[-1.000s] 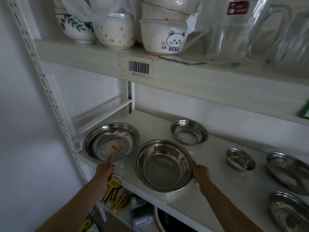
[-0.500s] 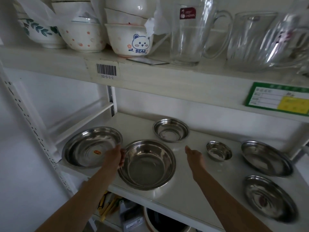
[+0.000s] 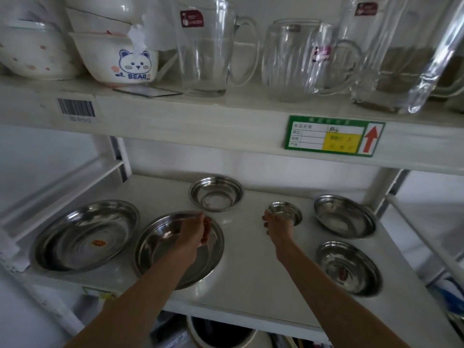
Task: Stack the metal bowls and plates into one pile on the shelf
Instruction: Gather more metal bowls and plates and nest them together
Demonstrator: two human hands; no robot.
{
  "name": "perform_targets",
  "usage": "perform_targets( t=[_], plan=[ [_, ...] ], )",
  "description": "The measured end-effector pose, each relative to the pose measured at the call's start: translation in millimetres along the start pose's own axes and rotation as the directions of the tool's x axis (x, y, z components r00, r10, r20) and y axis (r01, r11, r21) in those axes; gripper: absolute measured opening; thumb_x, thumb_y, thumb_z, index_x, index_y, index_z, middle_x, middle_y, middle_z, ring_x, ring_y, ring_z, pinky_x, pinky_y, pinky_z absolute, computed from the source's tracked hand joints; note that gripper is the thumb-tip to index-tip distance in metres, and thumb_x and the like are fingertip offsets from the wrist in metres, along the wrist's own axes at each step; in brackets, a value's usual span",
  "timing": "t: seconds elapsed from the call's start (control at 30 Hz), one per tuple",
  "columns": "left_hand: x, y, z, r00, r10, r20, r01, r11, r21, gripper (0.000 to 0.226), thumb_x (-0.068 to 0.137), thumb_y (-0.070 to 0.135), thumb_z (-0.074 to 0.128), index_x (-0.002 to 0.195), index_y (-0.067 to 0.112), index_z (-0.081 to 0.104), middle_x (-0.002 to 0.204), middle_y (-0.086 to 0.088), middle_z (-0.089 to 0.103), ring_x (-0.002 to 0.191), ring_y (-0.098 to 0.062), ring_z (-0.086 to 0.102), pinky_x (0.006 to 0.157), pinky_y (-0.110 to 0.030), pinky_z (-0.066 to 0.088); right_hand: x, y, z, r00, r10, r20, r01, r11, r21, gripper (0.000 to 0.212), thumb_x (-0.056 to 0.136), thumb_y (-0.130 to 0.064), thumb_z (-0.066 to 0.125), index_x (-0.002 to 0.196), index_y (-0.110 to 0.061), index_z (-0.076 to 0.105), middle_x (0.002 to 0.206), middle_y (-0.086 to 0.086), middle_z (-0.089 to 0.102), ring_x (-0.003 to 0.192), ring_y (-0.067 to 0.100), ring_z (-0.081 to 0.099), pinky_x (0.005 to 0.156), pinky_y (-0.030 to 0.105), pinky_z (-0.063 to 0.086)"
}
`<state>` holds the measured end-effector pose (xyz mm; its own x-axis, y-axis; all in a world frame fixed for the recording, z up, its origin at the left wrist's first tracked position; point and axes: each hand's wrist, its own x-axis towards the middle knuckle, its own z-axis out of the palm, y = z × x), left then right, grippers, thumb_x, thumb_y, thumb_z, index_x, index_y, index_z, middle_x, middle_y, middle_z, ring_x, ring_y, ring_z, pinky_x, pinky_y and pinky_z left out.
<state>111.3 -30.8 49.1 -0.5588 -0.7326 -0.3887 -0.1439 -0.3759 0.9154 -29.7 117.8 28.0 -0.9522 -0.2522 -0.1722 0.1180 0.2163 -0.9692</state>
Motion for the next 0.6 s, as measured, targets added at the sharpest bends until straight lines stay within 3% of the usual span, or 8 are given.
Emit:
perform_targets(
  t=[0.07,0.2,0.33,0.5,0.6],
  plan=[
    [-1,-3,21,0.999,-0.012,0.046,0.010,0.999,0.047,0.036,0.098,0.030,0.045,0.067,0.015,0.058,0.042,0.006,0.051,0.037,-0.008,0.038,0.047,-0.020,0.029,-1,-2,-13,0.999,0.012,-0.041,-0.012,1.000,-0.006,0.036,0.093,-0.030,0.058,0.059,-0.019,0.060,0.056,-0.002,0.055,0.049,0.013,0.044,0.050,0.026,0.031],
    [-2,-14,69,0.988,0.003,0.154,-0.022,0.992,0.120,0.037,0.097,0.030,0.045,0.067,0.012,0.056,0.036,0.005,0.050,0.026,-0.006,0.035,0.036,-0.015,0.027,5,0,-46,0.997,0.011,-0.074,-0.012,1.000,-0.020,0.030,0.089,-0.032,0.060,0.062,-0.018,0.062,0.064,0.004,0.061,0.053,0.014,0.046,0.050,0.024,0.031],
    [-14,-21,118,0.971,0.043,0.237,-0.084,0.982,0.167,0.040,0.098,0.031,0.045,0.065,0.010,0.057,0.047,-0.002,0.053,0.032,-0.011,0.040,0.038,-0.016,0.029,19,7,-83,0.994,-0.001,-0.110,-0.009,0.995,-0.095,0.034,0.080,-0.044,0.056,0.057,-0.019,0.058,0.065,0.010,0.060,0.057,0.022,0.049,0.058,0.030,0.035],
    [-25,-31,177,0.945,0.055,0.323,-0.124,0.972,0.198,0.039,0.096,0.032,0.048,0.064,0.011,0.058,0.046,-0.002,0.054,0.039,-0.014,0.044,0.042,-0.017,0.032,33,11,-133,0.988,0.031,-0.148,-0.042,0.997,-0.068,0.032,0.094,-0.022,0.055,0.063,-0.017,0.060,0.057,-0.001,0.055,0.052,0.014,0.047,0.053,0.026,0.034],
    [-31,-35,211,0.925,0.037,0.377,-0.127,0.968,0.218,0.036,0.097,0.028,0.045,0.066,0.013,0.055,0.051,-0.003,0.056,0.045,-0.016,0.045,0.044,-0.018,0.031,43,15,-159,0.975,0.027,-0.220,-0.048,0.995,-0.093,0.030,0.093,-0.023,0.056,0.066,-0.011,0.063,0.060,0.003,0.058,0.063,0.024,0.054,0.068,0.035,0.048]
  ],
)
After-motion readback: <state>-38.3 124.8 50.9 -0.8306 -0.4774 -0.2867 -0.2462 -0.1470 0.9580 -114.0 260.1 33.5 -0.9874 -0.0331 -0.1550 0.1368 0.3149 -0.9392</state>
